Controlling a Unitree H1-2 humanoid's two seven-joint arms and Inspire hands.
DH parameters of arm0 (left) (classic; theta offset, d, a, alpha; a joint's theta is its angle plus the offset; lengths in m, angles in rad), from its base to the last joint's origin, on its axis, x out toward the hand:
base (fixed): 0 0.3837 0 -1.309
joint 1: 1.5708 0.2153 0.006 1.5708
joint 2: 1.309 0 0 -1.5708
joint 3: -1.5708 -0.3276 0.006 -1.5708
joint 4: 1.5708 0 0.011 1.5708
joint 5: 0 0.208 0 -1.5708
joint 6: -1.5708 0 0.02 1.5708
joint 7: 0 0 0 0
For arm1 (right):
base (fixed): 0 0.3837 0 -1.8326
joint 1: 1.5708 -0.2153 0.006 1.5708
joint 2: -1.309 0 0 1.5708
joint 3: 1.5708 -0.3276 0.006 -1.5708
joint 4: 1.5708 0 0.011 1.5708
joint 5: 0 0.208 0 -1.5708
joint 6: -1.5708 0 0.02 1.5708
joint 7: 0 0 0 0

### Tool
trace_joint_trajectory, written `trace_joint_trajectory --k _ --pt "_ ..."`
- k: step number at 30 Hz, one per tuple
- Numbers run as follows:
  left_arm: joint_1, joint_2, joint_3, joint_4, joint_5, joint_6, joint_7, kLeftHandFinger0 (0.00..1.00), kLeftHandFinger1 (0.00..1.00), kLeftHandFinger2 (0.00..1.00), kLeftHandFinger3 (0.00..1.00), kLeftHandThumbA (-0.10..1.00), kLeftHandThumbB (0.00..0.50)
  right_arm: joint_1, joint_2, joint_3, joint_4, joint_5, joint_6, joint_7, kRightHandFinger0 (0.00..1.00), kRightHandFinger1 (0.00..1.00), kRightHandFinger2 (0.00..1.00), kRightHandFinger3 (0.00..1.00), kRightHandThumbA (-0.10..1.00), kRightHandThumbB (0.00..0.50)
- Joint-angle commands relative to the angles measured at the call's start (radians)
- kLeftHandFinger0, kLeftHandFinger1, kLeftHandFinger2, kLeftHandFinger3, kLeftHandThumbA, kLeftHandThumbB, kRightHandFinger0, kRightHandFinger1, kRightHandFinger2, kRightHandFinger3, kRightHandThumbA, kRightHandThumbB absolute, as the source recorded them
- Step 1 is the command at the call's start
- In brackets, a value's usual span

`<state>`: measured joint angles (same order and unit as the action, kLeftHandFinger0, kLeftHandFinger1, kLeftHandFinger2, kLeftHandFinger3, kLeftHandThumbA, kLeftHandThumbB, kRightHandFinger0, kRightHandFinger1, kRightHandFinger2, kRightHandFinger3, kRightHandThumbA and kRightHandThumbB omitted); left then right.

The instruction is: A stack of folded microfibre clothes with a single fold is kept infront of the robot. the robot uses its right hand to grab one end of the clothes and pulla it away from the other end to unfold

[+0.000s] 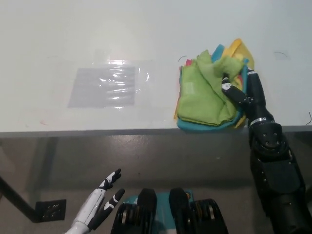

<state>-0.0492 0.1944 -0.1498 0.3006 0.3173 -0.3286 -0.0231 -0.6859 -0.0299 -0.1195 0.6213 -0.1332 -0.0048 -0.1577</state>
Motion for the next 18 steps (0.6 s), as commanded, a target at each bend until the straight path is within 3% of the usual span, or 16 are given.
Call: trace_joint_trajectory --k 1,7,10,13,14,15,16,17,18 --pt "-0.011 0.011 0.007 -0.016 -0.001 -0.020 0.012 1.00 1.00 1.00 1.00 1.00 0.500 -0.041 0.005 -0.062 0.008 -0.099 -0.126 -0.352 0.00 0.17 0.58 0.62 -0.10 0.174" --pt "0.005 0.017 0.015 -0.022 -0.006 -0.027 0.016 1.00 1.00 1.00 1.00 1.00 0.500 -0.053 0.033 -0.145 0.057 -0.005 -0.217 -0.403 0.00 0.11 0.49 0.55 -0.10 0.179" --pt "0.017 0.019 0.018 -0.028 -0.009 -0.024 0.016 1.00 1.00 1.00 1.00 1.00 0.500 -0.060 0.073 -0.214 0.077 0.078 -0.275 -0.418 0.00 0.14 0.53 0.64 -0.10 0.167" --pt "0.027 0.018 0.023 -0.032 -0.011 -0.023 0.020 1.00 1.00 1.00 1.00 1.00 0.500 -0.071 0.105 -0.282 0.114 0.179 -0.346 -0.377 0.00 0.16 0.57 0.69 -0.09 0.114" --pt "0.028 0.018 0.025 -0.030 -0.011 -0.027 0.023 1.00 1.00 1.00 1.00 1.00 0.500 -0.078 0.123 -0.325 0.118 0.251 -0.366 -0.344 0.03 0.23 0.64 0.81 0.01 0.106" --pt "0.030 0.018 0.026 -0.029 -0.012 -0.030 0.024 1.00 1.00 1.00 1.00 1.00 0.500 -0.083 0.136 -0.358 0.120 0.305 -0.371 -0.316 0.05 0.28 0.68 0.82 0.13 0.108" --pt "0.032 0.017 0.027 -0.027 -0.011 -0.035 0.027 1.00 1.00 1.00 1.00 1.00 0.500 -0.087 0.141 -0.372 0.137 0.311 -0.380 -0.316 0.33 0.61 1.00 1.00 0.30 0.095" --pt "0.034 0.017 0.028 -0.027 -0.014 -0.035 0.026 1.00 1.00 1.00 1.00 1.00 0.500 -0.090 0.144 -0.385 0.145 0.327 -0.374 -0.301 0.49 0.82 1.00 1.00 0.38 0.107" --pt "0.037 0.017 0.029 -0.026 -0.015 -0.037 0.027 1.00 1.00 1.00 1.00 1.00 0.500 -0.093 0.150 -0.413 0.159 0.378 -0.365 -0.255 0.62 0.96 1.00 1.00 0.48 0.078"
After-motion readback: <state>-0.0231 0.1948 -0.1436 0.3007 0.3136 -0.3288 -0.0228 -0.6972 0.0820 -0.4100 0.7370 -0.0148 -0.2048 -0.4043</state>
